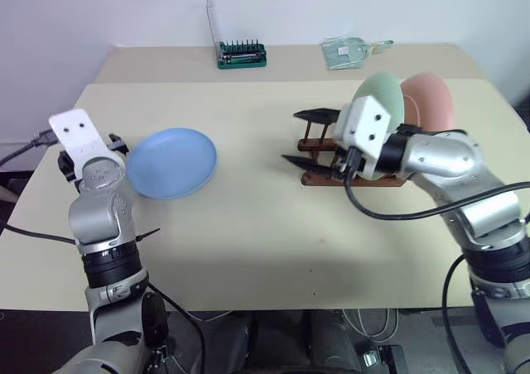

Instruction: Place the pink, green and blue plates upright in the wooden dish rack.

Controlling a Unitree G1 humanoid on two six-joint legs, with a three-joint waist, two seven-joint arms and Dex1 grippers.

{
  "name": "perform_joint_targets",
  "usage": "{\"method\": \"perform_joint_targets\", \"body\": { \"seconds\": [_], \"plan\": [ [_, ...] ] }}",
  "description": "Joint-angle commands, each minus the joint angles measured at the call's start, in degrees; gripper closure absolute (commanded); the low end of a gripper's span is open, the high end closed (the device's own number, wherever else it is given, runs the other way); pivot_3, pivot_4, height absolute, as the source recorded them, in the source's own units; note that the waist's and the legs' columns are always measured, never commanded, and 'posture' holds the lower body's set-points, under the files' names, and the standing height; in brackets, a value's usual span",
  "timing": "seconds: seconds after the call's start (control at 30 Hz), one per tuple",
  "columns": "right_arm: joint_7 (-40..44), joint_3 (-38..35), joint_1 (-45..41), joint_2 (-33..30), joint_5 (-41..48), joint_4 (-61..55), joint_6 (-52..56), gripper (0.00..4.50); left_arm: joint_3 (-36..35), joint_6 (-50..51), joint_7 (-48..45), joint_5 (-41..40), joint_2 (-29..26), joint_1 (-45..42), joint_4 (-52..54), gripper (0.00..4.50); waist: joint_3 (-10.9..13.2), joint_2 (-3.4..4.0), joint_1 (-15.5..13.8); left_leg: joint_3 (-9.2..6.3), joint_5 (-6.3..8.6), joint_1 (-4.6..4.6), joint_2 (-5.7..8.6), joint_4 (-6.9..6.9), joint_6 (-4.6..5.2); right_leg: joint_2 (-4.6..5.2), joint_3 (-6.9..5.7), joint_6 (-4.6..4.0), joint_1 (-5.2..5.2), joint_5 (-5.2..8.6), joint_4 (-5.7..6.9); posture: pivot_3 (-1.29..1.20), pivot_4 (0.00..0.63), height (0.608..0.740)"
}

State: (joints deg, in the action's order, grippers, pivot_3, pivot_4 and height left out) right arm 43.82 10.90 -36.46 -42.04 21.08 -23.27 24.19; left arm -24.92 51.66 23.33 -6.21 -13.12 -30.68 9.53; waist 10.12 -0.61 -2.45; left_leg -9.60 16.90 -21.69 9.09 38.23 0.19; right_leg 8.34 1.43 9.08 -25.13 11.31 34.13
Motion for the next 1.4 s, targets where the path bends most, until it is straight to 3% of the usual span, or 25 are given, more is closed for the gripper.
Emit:
{"method": "perform_joint_targets", "body": {
  "seconds": [0.03, 0.17, 0.27, 0.5, 0.53, 0.67, 0.83, 1.03, 1.17, 1.3, 1.4],
  "plan": [
    [0.67, -0.02, 1.04, 1.32, -1.76, -1.1, -1.87, 1.07, -1.0, 4.42, -3.69, -2.98, 1.15, 2.35, 4.81, 0.04, -0.04, -0.08, -0.11, -0.01, 0.0, 0.0, 0.0, 0.0, 0.0, 0.0, -0.01, 0.0, 0.0, 0.0, 0.0, 0.0, 0.15, 0.738],
    [1.71, 0.59, 2.79, 1.78, -3.25, -1.74, -2.27, 1.07, -2.28, 10.66, -6.12, -5.6, 3.98, 4.36, 5.99, 0.04, -0.05, -0.14, 0.15, -0.02, 0.0, 0.01, -0.01, 0.01, -0.01, -0.01, -0.02, 0.0, 0.01, 0.0, 0.03, 0.0, 0.15, 0.738],
    [2.09, 0.85, 3.82, 2.07, -3.66, -2.95, -1.68, 1.07, -3.87, 11.03, -5.82, -5.88, 5.92, 4.93, 5.13, 0.87, -0.05, -0.14, 0.31, 0.01, 0.0, 0.09, -0.03, -0.02, -0.02, -0.01, -0.02, 0.0, 0.02, 0.0, 0.06, 0.0, 0.15, 0.738],
    [2.08, 1.91, 4.72, 2.79, -6.81, -3.69, -1.67, 1.07, -5.28, 8.6, -7.97, -7.65, 6.38, 2.45, 2.27, 4.41, -0.07, -0.13, 0.22, 0.06, -0.03, 0.2, -0.1, -0.08, -0.09, -0.05, -0.01, -0.01, 0.04, -0.01, 0.11, 0.0, 0.15, 0.738],
    [2.29, 1.68, 4.38, 3.0, -6.32, -3.49, -0.51, 1.07, -4.26, 6.51, -9.64, -8.15, 6.12, 2.04, 2.45, 4.47, -0.07, -0.13, 0.2, 0.06, -0.04, 0.21, -0.1, -0.07, -0.11, -0.05, -0.01, -0.03, 0.04, -0.02, 0.11, 0.0, 0.15, 0.738],
    [1.63, 2.86, 2.34, 2.55, -11.32, -0.93, -1.98, 0.05, 3.17, -6.37, -16.89, -8.37, 5.15, -1.02, 5.72, 4.5, -0.06, -0.15, -0.12, 0.02, -0.04, 0.2, -0.07, -0.04, -0.11, -0.05, -0.04, -0.05, 0.12, -0.03, 0.09, 0.0, 0.15, 0.738],
    [-2.38, 5.95, -1.79, 4.66, -22.05, 4.15, -11.25, 0.05, 7.44, -13.15, -22.01, -10.8, 5.71, -5.27, 8.76, 4.5, -0.06, -0.16, 0.55, 0.04, -0.04, 0.21, -0.1, -0.07, -0.11, -0.06, -0.04, -0.06, 0.11, -0.04, 0.04, 0.0, 0.15, 0.738],
    [-6.3, 9.94, -6.5, 6.67, -33.89, 14.01, -22.04, 0.05, 13.43, -11.03, -25.3, -12.13, 5.04, -7.23, 11.81, 4.5, -0.06, -0.15, 1.92, 0.15, -0.04, 0.2, -0.16, -0.15, -0.11, -0.09, -0.03, -0.06, -0.01, -0.04, 0.05, 0.0, 0.15, 0.738],
    [-6.15, 10.96, -8.19, 7.93, -37.23, 18.69, -26.8, 0.05, 13.38, -9.0, -24.75, -15.74, 7.36, -7.82, 13.98, 4.5, -0.06, -0.15, 1.9, 0.15, -0.05, 0.19, -0.19, -0.15, -0.11, -0.14, -0.02, -0.08, -0.03, -0.05, 0.06, 0.0, 0.15, 0.738],
    [-6.64, 11.4, -8.29, 8.3, -40.2, 20.74, -30.24, 1.3, 14.26, -6.77, -24.92, -17.56, 7.54, -7.79, 15.69, 4.5, -0.06, -0.15, 1.83, 0.13, -0.05, 0.18, -0.2, -0.15, -0.12, -0.16, -0.01, -0.08, -0.02, -0.05, 0.04, 0.0, 0.15, 0.738],
    [-6.69, 10.97, -7.83, 8.59, -41.3, 20.74, -31.29, 2.88, 14.24, -6.07, -24.49, -18.26, 7.51, -7.76, 16.02, 4.5, -0.06, -0.15, 1.85, 0.13, -0.05, 0.18, -0.21, -0.15, -0.12, -0.18, 0.0, -0.08, -0.03, -0.05, 0.04, 0.0, 0.15, 0.738]
  ]
}}
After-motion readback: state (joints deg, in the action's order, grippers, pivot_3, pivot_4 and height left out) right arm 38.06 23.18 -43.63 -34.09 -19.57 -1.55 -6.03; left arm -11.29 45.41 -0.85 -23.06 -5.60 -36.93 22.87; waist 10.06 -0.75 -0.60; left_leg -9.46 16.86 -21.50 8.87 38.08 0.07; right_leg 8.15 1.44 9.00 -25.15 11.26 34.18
